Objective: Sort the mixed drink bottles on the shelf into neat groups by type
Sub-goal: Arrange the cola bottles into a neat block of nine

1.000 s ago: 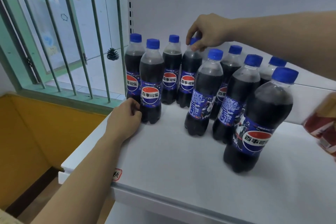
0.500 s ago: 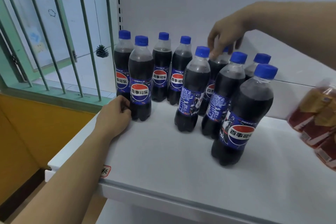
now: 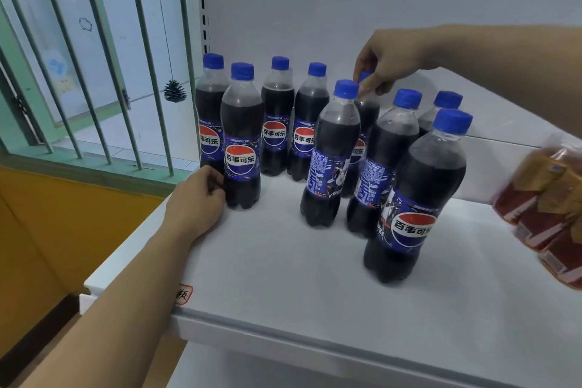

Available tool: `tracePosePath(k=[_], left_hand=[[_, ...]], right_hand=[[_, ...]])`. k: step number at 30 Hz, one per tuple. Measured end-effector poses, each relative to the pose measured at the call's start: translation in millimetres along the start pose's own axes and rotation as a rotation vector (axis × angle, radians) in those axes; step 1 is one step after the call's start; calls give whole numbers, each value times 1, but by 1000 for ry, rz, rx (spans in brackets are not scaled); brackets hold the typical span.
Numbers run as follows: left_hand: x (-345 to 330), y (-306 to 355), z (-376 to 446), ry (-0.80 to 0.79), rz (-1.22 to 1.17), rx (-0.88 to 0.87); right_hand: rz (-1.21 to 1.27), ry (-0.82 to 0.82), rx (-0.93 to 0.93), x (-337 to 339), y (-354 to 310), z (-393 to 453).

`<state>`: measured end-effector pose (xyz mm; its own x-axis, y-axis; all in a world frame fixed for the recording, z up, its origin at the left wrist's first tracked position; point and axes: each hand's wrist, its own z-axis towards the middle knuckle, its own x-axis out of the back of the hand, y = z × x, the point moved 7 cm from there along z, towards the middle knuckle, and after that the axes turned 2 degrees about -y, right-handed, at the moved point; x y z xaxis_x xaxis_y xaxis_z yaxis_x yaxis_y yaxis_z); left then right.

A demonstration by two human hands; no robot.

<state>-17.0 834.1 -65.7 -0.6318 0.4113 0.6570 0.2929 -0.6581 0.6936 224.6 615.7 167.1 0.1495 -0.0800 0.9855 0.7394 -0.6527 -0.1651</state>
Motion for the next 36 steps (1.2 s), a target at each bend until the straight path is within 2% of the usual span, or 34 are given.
tracePosePath(k=[8,12,14,17,19,23,26,29,33,36], left_hand=[[-1,-1,1,-4,4,13],[0,0,0,-7,-1,13],[0,-1,0,6,-14,12],[2,-1,-1,33,-79,47],[7,-6,0,86,-209,128],[33,-16,19,144,-547,320],[61,-7,44,164,-575,198],[65,3,65,9,-521,-3],[27,-7,71,-332,-581,-29],[7,-23,67,-412,-531,-53]], right_hand=[[-16,131,-17,-2,-3,11],[-76,88,-13,-1,-11,6],[-195,87,-18,4,-18,2],[-486,313,123,22,-57,-7],[-442,394,258,24,-94,-16],[-132,159,294,6,-154,-11],[-39,4,265,-22,-177,-3],[34,-13,252,-42,-181,6],[103,85,115,-32,-168,8],[121,113,52,-31,-157,10]])
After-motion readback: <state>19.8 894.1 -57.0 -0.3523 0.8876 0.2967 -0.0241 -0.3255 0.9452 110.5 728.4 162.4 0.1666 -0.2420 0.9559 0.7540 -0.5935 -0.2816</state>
